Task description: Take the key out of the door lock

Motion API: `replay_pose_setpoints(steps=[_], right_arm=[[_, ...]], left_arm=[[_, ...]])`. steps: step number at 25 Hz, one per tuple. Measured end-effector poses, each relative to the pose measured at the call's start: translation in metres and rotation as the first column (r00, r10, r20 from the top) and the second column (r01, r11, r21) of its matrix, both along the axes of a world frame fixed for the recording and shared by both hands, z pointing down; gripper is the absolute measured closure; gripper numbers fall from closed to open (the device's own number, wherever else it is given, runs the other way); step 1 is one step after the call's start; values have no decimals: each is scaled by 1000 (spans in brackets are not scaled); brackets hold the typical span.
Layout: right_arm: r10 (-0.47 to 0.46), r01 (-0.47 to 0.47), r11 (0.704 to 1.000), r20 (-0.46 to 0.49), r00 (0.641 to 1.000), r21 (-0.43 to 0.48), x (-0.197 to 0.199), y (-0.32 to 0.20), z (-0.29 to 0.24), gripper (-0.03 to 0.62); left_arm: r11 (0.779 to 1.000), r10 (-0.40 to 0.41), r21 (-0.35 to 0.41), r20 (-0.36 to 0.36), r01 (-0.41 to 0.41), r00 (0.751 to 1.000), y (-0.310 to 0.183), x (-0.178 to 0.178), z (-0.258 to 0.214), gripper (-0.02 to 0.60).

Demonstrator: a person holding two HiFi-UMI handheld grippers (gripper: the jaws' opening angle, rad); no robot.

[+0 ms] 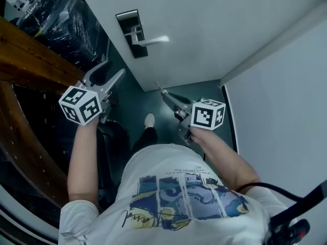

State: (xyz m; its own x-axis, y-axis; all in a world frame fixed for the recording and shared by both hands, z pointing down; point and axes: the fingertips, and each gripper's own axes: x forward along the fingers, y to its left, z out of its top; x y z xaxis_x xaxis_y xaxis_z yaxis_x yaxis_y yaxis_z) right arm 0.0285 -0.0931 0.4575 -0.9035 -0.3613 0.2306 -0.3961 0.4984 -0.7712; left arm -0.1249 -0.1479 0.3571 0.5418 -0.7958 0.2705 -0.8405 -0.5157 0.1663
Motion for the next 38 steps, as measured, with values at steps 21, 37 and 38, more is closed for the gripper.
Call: replay_pose_setpoints(steps=[21,37,38], right_arm=[[-124,155,964,-151,981,215,59,123,-21,569],[-131,192,949,-241,962,250,77,148,-8,569],[-136,198,947,-243,960,253,76,148,-8,569]], left_arm=[[991,64,-113,-109,-76,992,190,149,30,345],[983,73,-156,-138,-94,988,221,155,49,345],[984,70,-155,-138,-92,988,221,154,50,345]])
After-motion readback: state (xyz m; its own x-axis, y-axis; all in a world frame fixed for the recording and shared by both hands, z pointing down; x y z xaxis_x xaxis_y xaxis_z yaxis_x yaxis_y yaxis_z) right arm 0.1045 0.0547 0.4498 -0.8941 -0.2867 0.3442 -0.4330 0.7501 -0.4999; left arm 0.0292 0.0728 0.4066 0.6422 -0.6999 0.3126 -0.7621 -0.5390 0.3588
